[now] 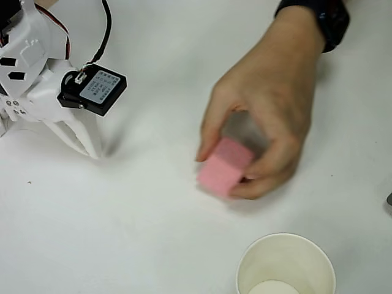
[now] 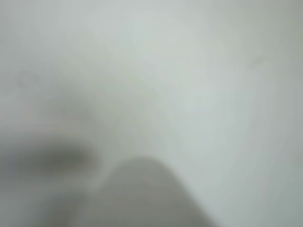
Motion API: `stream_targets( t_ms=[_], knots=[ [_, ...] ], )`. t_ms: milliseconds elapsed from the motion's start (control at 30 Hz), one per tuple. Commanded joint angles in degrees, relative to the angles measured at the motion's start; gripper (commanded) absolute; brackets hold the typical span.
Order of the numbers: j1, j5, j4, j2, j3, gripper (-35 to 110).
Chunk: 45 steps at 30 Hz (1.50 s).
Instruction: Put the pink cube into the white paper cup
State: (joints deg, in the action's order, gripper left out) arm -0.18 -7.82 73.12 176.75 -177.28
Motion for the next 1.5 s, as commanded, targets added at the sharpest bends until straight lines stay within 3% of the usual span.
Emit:
stream_targets(
  t_ms=[0, 633, 1467],
  knots=[
    [-3.34, 0.88, 0.62, 12.3, 1.41, 0],
    [-2.55, 0.0, 0.62, 12.3, 1.41, 0],
    [-9.84, 8.35, 0.53, 12.92, 3.96, 0]
  ],
)
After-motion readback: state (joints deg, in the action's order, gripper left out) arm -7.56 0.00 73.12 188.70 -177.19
